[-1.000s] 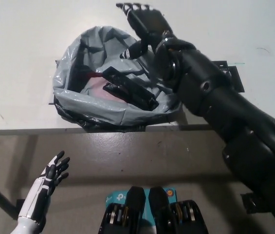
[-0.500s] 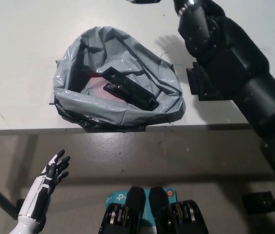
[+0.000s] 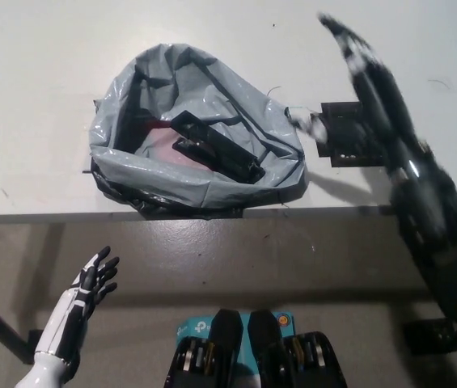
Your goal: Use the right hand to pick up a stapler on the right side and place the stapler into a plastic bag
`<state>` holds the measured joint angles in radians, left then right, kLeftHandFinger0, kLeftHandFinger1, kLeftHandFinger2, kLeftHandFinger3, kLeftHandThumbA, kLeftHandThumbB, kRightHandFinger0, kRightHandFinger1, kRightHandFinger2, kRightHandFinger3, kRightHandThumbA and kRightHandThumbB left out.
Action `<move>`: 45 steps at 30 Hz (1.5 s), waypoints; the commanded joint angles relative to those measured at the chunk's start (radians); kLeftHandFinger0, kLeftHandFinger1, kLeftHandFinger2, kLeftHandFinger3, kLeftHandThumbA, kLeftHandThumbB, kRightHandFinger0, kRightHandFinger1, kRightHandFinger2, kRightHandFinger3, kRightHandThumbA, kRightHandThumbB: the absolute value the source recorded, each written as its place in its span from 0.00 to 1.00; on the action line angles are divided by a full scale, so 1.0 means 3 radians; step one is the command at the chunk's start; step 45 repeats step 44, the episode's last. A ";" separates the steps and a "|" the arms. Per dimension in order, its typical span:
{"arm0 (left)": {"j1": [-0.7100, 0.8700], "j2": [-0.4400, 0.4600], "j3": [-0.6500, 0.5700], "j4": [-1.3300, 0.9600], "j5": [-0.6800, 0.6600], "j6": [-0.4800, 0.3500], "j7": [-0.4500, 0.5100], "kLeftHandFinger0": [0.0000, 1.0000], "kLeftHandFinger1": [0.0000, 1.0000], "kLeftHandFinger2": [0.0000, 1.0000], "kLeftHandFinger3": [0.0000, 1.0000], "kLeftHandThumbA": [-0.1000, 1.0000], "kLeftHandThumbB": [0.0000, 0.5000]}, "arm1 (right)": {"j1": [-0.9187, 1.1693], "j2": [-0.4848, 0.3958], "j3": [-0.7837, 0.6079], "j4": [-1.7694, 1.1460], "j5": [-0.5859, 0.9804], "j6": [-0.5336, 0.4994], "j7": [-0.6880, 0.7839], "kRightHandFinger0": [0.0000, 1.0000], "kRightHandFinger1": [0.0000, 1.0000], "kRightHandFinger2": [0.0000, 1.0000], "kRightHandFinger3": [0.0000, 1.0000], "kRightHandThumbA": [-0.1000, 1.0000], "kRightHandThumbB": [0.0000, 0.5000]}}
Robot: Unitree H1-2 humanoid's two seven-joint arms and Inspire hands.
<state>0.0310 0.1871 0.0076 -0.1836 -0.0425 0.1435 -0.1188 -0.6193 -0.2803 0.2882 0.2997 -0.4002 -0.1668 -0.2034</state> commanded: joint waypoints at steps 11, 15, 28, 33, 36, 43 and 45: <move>-0.0092 -0.0022 -0.0025 -0.0093 -0.0046 -0.0046 -0.0055 1.00 1.00 1.00 1.00 1.00 0.00 | 0.1632 0.0449 -0.0382 -0.1638 0.0448 -0.0946 -0.0365 1.00 1.00 1.00 1.00 0.97 0.43; -0.0021 -0.0021 -0.0058 -0.0113 -0.0031 -0.0069 -0.0077 1.00 1.00 1.00 1.00 1.00 0.00 | 0.1639 0.0629 -0.0434 -0.1105 0.0646 -0.0836 -0.0215 1.00 1.00 1.00 1.00 0.88 0.55; -0.0001 -0.0001 -0.0065 -0.0085 -0.0051 -0.0083 -0.0081 1.00 1.00 1.00 1.00 1.00 0.00 | 0.1651 0.0649 -0.0366 -0.0037 0.0900 -0.1010 0.0196 1.00 1.00 1.00 1.00 0.74 0.44; -0.0027 0.0005 -0.0049 -0.0052 -0.0025 -0.0078 -0.0057 1.00 1.00 1.00 1.00 1.00 0.00 | 0.1659 0.0649 -0.0357 -0.0044 0.0909 -0.1011 0.0247 1.00 1.00 1.00 1.00 0.71 0.43; -0.0074 0.0016 -0.0038 -0.0011 -0.0013 -0.0134 -0.0051 1.00 1.00 1.00 1.00 1.00 0.00 | 0.1640 0.0660 -0.0384 -0.0028 0.0934 -0.1011 0.0258 1.00 1.00 1.00 1.00 0.70 0.43; -0.0063 0.0038 -0.0011 0.0018 0.0017 -0.0184 -0.0031 1.00 1.00 1.00 1.00 1.00 0.00 | 0.1620 0.0683 -0.0396 0.0027 0.0962 -0.1011 0.0289 1.00 1.00 1.00 1.00 0.71 0.47; -0.0060 0.0034 -0.0010 0.0017 0.0028 -0.0183 -0.0022 1.00 1.00 1.00 1.00 1.00 0.00 | 0.1619 0.0683 -0.0398 0.0028 0.0973 -0.1011 0.0300 1.00 1.00 1.00 1.00 0.70 0.47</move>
